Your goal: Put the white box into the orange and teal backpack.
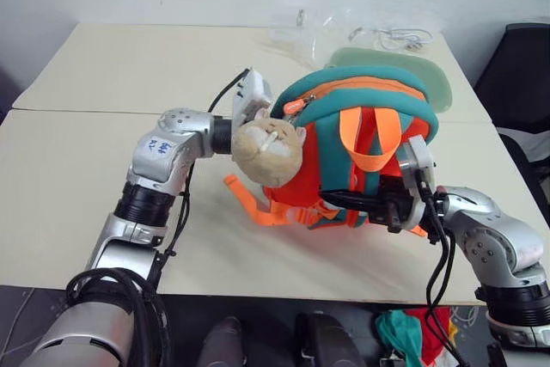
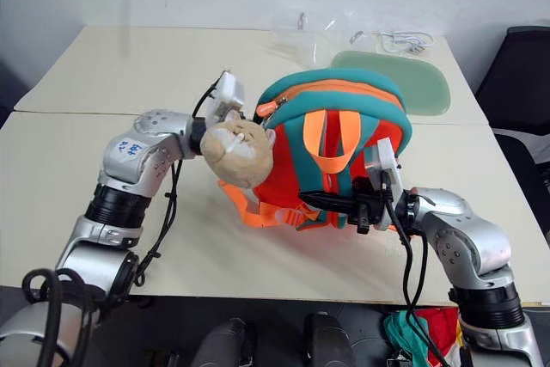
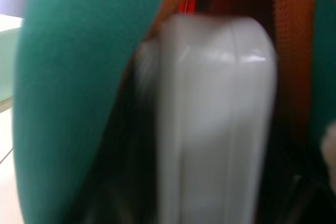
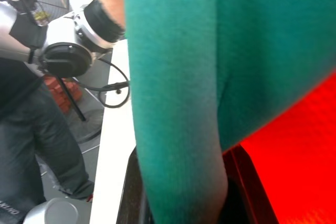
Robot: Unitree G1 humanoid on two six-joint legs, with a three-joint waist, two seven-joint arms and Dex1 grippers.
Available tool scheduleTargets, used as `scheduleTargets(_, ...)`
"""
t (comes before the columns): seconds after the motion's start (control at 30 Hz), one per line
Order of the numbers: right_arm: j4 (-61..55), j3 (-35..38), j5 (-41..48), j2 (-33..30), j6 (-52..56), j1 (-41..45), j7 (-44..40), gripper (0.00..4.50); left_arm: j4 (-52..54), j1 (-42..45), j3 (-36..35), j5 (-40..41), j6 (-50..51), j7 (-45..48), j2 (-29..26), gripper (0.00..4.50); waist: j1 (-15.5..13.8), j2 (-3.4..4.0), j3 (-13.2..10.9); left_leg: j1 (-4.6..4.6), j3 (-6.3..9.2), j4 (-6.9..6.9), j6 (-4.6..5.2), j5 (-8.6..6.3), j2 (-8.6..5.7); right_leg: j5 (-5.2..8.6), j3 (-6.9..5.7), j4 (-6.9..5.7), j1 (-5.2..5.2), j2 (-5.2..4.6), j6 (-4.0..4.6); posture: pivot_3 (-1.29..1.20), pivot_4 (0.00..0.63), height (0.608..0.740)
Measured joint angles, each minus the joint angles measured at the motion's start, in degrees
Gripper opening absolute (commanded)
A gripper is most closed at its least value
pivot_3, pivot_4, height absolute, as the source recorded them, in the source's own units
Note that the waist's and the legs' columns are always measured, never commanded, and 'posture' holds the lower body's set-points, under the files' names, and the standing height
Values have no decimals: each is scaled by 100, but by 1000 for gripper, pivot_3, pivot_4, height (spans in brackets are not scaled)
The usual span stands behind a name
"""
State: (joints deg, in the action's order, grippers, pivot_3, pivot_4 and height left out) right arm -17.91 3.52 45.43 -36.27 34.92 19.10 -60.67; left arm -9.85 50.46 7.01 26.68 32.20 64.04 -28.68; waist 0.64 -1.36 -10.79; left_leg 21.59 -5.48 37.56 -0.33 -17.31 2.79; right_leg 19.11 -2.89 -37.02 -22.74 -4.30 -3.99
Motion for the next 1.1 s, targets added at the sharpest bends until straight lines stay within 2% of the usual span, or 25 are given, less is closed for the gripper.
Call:
scheduleTargets(0.07,1,11,-19,2,-23,-8,22,17,-9,-113,-237,28,-147,296,-355,4361,20,0,0,0,1,0,-2,1,0,0,-2,0,0,0,1,0,150,740)
scheduleTargets(0.1,1,24,-24,5,-66,-20,29,17,-36,-202,-385,38,-350,580,-648,4493,36,0,0,0,1,0,-2,1,0,1,-2,1,0,0,1,0,150,740)
scheduleTargets(0.17,9,46,-33,10,-120,-39,34,17,-229,-268,-623,67,-559,1066,-1092,4500,35,0,0,0,1,0,-1,1,-2,1,-4,3,0,-2,2,0,150,740)
scheduleTargets(0.33,67,57,-112,39,-142,-5,35,17,-251,-523,-889,291,-411,1931,-1785,4500,15,0,0,2,0,0,7,-4,-6,1,-4,6,2,-10,2,0,150,740)
scheduleTargets(0.43,223,44,-156,101,-144,112,35,17,53,-642,-1052,616,-188,1874,-1529,4500,-64,-1,0,11,9,15,13,-7,-6,1,-8,5,4,-13,1,0,150,740)
scheduleTargets(0.57,274,-28,-220,195,-142,262,40,17,705,-641,-1219,1115,147,1263,-824,4500,-53,-1,0,23,13,26,20,-11,-6,-5,-10,3,4,-15,-8,0,150,740)
scheduleTargets(0.67,308,-82,-240,229,-130,286,42,17,939,-649,-1213,1149,153,848,-464,3934,-28,0,0,23,9,26,19,-11,-6,-5,-8,2,1,-12,-9,0,150,740)
scheduleTargets(0.77,316,-82,-249,230,-130,289,53,17,948,-717,-1221,1149,103,644,-306,3031,-23,0,0,22,9,27,16,-9,-4,-5,-9,2,0,-9,-9,0,150,740)
scheduleTargets(0.93,315,-81,-256,258,-130,289,151,17,807,-929,-1314,1033,-103,482,-514,1725,-30,0,0,22,10,29,16,-9,-5,-5,-9,3,0,-10,-9,0,150,740)
scheduleTargets(1.0,315,-68,-256,295,-136,269,226,17,440,-1045,-1322,724,-341,309,-652,1382,-29,0,0,19,9,29,16,-9,-5,-5,-9,2,0,-10,-9,0,150,740)
scheduleTargets(1.1,299,-56,-256,332,-200,245,301,17,-125,-1187,-1307,325,-728,-55,-589,1145,-42,0,0,20,10,30,18,-11,-6,-5,-10,3,0,-12,-9,0,150,740)
